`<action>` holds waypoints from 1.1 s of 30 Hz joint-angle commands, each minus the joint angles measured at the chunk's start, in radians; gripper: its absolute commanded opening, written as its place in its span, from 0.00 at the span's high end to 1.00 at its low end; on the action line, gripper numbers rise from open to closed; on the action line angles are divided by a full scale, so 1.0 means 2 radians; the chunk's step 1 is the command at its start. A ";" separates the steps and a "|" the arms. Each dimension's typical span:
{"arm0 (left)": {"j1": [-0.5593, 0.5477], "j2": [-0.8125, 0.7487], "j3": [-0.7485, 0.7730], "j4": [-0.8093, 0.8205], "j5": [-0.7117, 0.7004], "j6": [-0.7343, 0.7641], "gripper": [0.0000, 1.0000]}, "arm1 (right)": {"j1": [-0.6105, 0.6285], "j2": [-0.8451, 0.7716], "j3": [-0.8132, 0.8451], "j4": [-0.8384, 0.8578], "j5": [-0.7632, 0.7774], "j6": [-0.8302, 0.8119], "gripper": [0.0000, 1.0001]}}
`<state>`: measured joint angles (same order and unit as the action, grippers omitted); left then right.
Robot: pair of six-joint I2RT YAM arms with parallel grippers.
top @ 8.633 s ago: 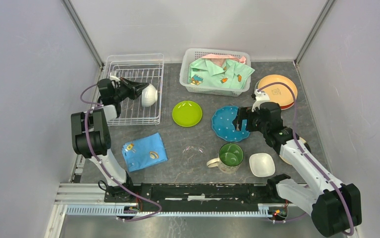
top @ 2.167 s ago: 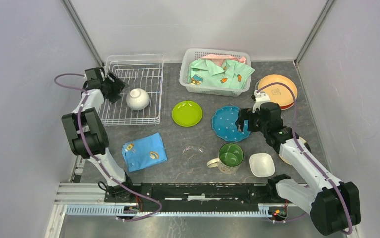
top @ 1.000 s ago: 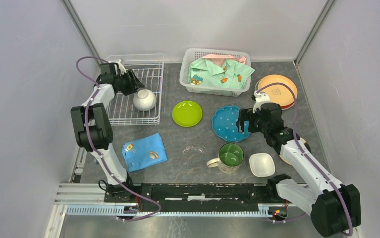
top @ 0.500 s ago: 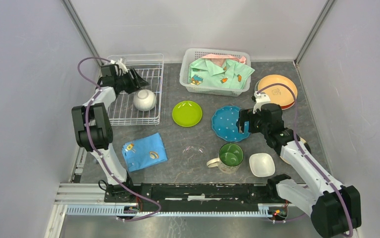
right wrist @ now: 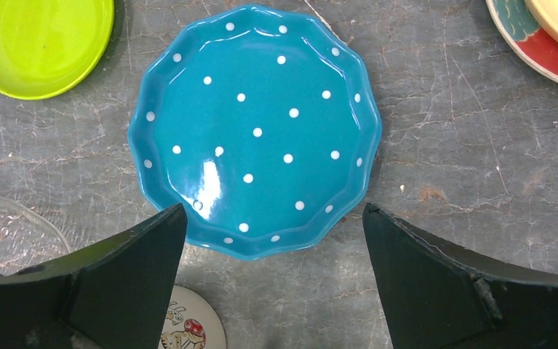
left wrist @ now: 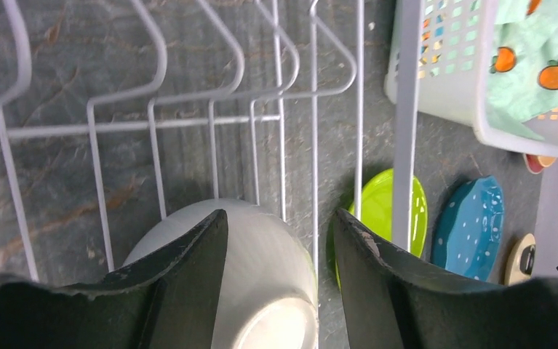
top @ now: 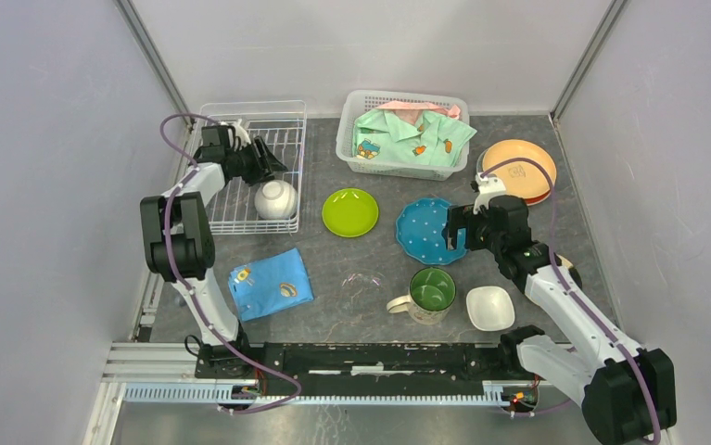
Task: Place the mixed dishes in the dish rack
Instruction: Turn the bowl upside down on the dish rack.
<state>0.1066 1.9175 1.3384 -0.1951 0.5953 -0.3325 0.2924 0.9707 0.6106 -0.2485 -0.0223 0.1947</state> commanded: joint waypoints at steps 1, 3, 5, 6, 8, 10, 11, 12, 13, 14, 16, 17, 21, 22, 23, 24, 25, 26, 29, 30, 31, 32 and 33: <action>-0.004 -0.039 -0.014 -0.042 -0.030 -0.010 0.39 | -0.002 -0.010 -0.004 0.021 -0.006 -0.006 0.02; -0.004 -0.046 -0.024 -0.045 -0.030 -0.010 0.40 | -0.002 -0.012 -0.004 0.022 -0.009 -0.006 0.02; -0.004 -0.055 -0.035 -0.048 -0.030 -0.010 0.41 | -0.001 -0.013 -0.005 0.023 -0.010 -0.005 0.02; -0.004 -0.059 -0.038 -0.048 -0.029 -0.011 0.41 | -0.002 -0.013 -0.004 0.023 -0.010 -0.005 0.02; -0.005 -0.065 -0.044 -0.050 -0.027 -0.011 0.41 | -0.001 -0.013 -0.005 0.025 -0.012 -0.005 0.02; -0.005 -0.070 -0.047 -0.053 -0.025 -0.011 0.41 | -0.002 -0.011 -0.005 0.025 -0.014 -0.004 0.02; -0.005 -0.072 -0.048 -0.056 -0.025 -0.011 0.41 | -0.002 -0.011 -0.005 0.025 -0.015 -0.004 0.02; -0.005 -0.073 -0.048 -0.057 -0.024 -0.011 0.41 | -0.001 -0.010 -0.004 0.025 -0.016 -0.004 0.02; -0.005 -0.075 -0.049 -0.057 -0.022 -0.010 0.42 | -0.002 -0.008 -0.005 0.027 -0.016 -0.003 0.02; -0.004 -0.077 -0.047 -0.057 -0.021 -0.009 0.42 | -0.001 -0.008 -0.005 0.028 -0.016 -0.003 0.02; -0.006 -0.083 -0.041 -0.057 -0.024 -0.007 0.39 | -0.002 -0.003 -0.005 0.030 -0.015 -0.002 0.02; -0.004 -0.086 -0.036 -0.058 -0.031 -0.007 0.39 | -0.001 -0.001 -0.004 0.029 -0.015 -0.002 0.02; -0.007 -0.111 -0.014 -0.061 -0.050 -0.015 0.36 | -0.001 0.007 -0.001 0.025 -0.014 0.001 0.02; -0.008 -0.122 -0.007 -0.066 -0.059 -0.016 0.35 | -0.001 0.009 0.001 0.023 -0.014 0.002 0.02; -0.011 -0.130 -0.001 -0.072 -0.069 -0.014 0.34 | -0.002 0.011 0.004 0.021 -0.012 0.004 0.02; -0.014 -0.137 0.007 -0.079 -0.077 -0.012 0.32 | -0.001 0.013 0.008 0.016 -0.012 0.008 0.02; -0.018 -0.145 0.010 -0.085 -0.081 -0.009 0.20 | -0.002 0.016 0.014 0.009 -0.012 0.011 0.02; -0.022 -0.153 0.010 -0.089 -0.085 -0.006 0.04 | -0.002 0.019 0.021 0.002 -0.010 0.017 0.02; -0.034 -0.181 0.002 -0.097 -0.093 0.000 0.00 | -0.001 0.023 0.033 -0.016 0.008 0.047 0.02; -0.038 -0.191 -0.002 -0.101 -0.096 0.002 0.00 | -0.001 0.024 0.037 -0.020 0.008 0.054 0.02; -0.044 -0.203 -0.007 -0.103 -0.101 0.003 0.00 | -0.001 0.025 0.039 -0.024 0.023 0.064 0.02; -0.056 -0.216 -0.016 -0.104 -0.112 0.003 0.00 | -0.001 0.028 0.043 -0.028 0.033 0.072 0.02; -0.076 -0.230 -0.024 -0.102 -0.125 0.007 0.00 | -0.001 0.029 0.046 -0.033 0.046 0.084 0.02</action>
<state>0.0319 1.5604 1.3140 -0.3733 0.4210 -0.3374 0.2924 1.0206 0.6323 -0.2924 -0.0200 0.2684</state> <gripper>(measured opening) 0.994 0.982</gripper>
